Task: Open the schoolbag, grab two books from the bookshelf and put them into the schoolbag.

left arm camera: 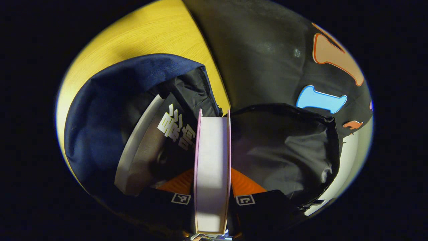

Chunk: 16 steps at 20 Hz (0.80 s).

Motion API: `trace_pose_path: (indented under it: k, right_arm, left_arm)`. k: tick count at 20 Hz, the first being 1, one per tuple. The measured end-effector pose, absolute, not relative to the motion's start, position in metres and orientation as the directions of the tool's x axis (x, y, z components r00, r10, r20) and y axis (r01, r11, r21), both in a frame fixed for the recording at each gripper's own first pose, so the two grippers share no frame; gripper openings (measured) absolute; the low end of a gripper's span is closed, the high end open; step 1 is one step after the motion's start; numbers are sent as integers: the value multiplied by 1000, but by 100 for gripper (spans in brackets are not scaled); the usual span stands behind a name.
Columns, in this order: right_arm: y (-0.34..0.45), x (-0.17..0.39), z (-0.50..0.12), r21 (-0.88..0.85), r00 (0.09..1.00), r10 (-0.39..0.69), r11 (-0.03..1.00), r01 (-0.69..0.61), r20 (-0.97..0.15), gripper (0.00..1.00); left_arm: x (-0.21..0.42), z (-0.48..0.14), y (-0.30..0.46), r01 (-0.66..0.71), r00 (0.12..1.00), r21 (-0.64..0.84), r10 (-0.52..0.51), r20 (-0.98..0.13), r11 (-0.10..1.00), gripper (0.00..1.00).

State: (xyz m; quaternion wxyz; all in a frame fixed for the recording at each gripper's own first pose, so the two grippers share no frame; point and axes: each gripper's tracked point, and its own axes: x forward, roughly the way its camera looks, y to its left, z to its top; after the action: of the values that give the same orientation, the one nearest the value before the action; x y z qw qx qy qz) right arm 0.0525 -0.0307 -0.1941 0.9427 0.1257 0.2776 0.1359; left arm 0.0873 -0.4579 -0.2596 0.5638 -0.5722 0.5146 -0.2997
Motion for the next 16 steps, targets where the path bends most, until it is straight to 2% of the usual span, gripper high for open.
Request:
trace_pose_path:
  k: [4, 6, 8, 10, 11, 12, 14, 16]
  right_arm:
    - [-33, 52, -195, 326, 813, 326, 928, -178, -483, 3]
    - [-34, 51, -198, 325, 810, 326, 929, -178, -487, 5]
    - [-35, 49, -201, 331, 809, 328, 927, -177, -488, 3]
    - [-36, 47, -202, 338, 809, 331, 925, -175, -486, 2]
    - [-38, 46, -203, 339, 808, 330, 925, -174, -487, 4]
    - [-39, 46, -204, 343, 809, 330, 924, -171, -487, 3]
    - [-40, 45, -203, 347, 813, 326, 923, -164, -483, 3]
    - [-39, 44, -203, 343, 813, 325, 925, -166, -483, 3]
  left_arm:
    - [88, -262, -460, -282, 286, -943, -923, -257, 176, 36]
    - [87, -278, -456, -290, 270, -919, -898, -346, 267, 40]
    - [85, -289, -448, -263, 293, -907, -868, -400, 329, 70]
    - [90, -285, -443, -246, 319, -903, -850, -419, 353, 78]
    - [90, -286, -444, -216, 318, -896, -840, -440, 387, 69]
    - [88, -288, -443, -173, 314, -884, -826, -468, 435, 83]
    - [89, -293, -433, -73, 326, -835, -778, -537, 546, 87]
    - [96, -295, -416, 6, 365, -763, -712, -600, 646, 87]
